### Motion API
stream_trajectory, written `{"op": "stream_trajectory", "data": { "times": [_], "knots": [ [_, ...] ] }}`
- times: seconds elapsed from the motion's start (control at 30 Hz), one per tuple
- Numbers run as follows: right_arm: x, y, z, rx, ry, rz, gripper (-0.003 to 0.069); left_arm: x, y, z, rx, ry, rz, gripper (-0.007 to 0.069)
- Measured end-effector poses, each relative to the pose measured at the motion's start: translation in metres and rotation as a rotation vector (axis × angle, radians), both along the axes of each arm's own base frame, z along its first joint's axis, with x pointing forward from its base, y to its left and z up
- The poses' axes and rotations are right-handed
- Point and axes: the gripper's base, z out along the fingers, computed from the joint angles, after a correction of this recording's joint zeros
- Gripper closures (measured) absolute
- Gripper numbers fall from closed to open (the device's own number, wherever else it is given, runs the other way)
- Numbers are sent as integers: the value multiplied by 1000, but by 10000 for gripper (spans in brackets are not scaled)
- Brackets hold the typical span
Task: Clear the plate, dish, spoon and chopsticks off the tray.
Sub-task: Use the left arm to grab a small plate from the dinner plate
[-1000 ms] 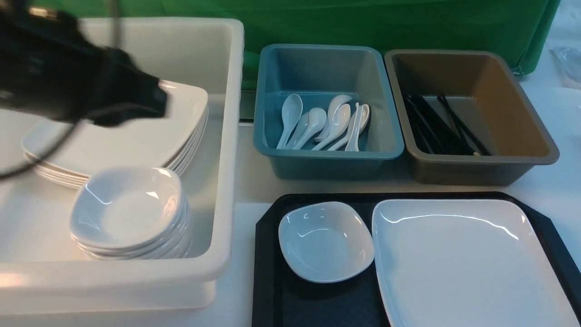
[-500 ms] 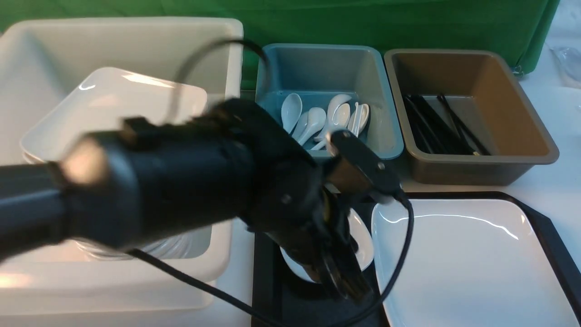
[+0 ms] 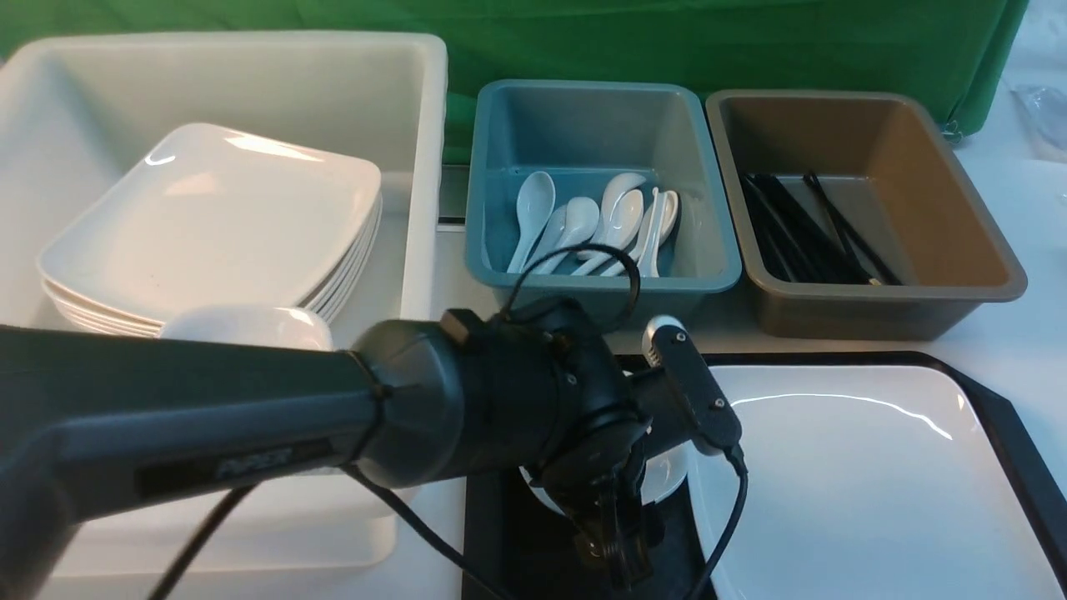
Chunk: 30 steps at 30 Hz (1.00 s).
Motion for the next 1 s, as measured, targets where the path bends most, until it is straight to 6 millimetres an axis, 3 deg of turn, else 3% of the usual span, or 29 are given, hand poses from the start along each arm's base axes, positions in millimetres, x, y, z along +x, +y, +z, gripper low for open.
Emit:
{"op": "stream_trajectory", "data": {
  "times": [0.13,0.27,0.4,0.47,0.53,0.77,0.9,1.0],
  "knots": [
    [0,0,0,0,0,0,589,2,0,-8,29,-5,-12,76],
    [0,0,0,0,0,0,589,3,0,-10,25,-8,12,169],
    [0,0,0,0,0,0,589,3,0,-10,14,-5,44,351],
    [0,0,0,0,0,0,589,5,-2,-9,5,-24,29,484],
    [0,0,0,0,0,0,586,7,-4,-4,-7,-48,14,546],
    [0,0,0,0,0,0,580,3,0,10,-14,-39,42,585],
    [0,0,0,0,0,0,578,-3,5,29,-58,-27,94,603],
    [0,0,0,0,0,0,578,-7,9,54,-120,-55,112,606]
  ]
}}
